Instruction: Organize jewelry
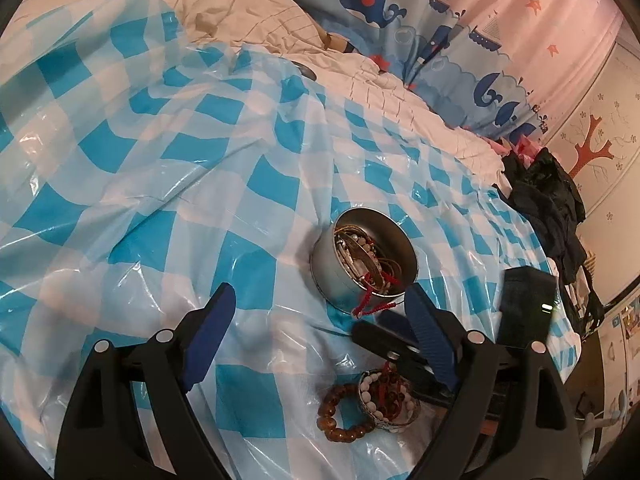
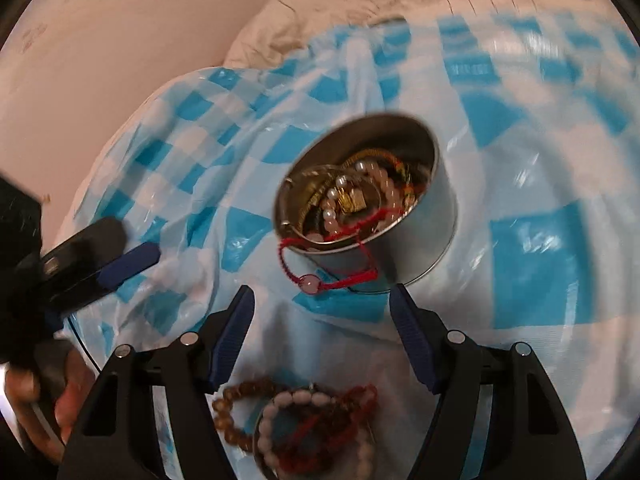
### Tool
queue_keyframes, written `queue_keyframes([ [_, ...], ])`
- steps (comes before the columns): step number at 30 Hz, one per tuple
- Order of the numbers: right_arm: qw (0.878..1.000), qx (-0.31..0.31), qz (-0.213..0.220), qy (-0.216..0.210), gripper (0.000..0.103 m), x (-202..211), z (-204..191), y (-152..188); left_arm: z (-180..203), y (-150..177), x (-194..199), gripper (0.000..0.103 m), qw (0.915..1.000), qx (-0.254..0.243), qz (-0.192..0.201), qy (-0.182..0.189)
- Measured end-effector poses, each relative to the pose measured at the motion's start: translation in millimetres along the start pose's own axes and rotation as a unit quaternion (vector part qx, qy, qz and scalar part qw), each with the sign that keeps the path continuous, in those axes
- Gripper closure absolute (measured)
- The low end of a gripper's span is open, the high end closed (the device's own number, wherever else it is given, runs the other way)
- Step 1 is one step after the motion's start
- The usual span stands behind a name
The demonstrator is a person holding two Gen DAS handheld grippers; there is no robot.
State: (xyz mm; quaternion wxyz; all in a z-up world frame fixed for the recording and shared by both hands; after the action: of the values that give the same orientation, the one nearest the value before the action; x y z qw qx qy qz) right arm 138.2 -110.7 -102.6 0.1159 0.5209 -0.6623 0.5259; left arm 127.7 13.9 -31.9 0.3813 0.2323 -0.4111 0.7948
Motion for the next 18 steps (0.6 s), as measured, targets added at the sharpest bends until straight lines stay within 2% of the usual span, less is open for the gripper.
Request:
queue_keyframes([
  [2,1.000,-0.021,0.001,-0.004,0.039,-1.8,4.0,-1.0,0.1,-0.5,0.1,0.020,1.0000,0.002,0.001,0.001],
  [4,0.999,-0.043,0.001,-0.008,0.062,-1.4,11.0,-1.6,0.7,0.0,-1.0,0.020,1.0000,0.003,0.000,0.001],
  [5,0.999,-0.052,0.002,-0.009,0.068,-0.6,14.6,-0.8,-0.1,-0.3,-0.1,0.020,1.0000,0.002,0.000,0.001],
  [6,0.998,-0.060,0.005,-0.008,0.082,1.7,19.3,0.1,0.1,0.7,-0.2,0.020,1.0000,0.001,-0.001,0.001],
  [9,0.998,-0.058,0.021,-0.004,0.099,10.4,22.4,-2.5,2.8,3.8,-0.8,0.020,1.0000,-0.003,-0.003,0.001],
  [15,0.996,0.001,0.090,0.024,0.100,47.8,2.1,-31.7,3.4,4.9,-1.3,0.020,1.0000,-0.004,-0.002,0.000],
  [18,0.993,0.010,0.114,0.019,0.100,58.9,-2.9,-47.4,3.2,5.1,-1.3,0.020,1.0000,-0.002,-0.001,0.001],
])
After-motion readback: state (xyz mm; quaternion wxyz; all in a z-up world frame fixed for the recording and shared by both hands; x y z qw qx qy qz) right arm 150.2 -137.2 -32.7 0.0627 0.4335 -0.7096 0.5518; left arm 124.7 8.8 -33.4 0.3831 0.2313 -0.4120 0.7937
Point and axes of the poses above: each gripper's, at about its wrist camera, not at the fingertips, and x roughly against the way its jaws point, z to its right, y to its underside, the point moved 9 cm from there along -x, roughly the way its jaws point, and after that the axes turned 11 degrees about x, right-handed, at the moved point
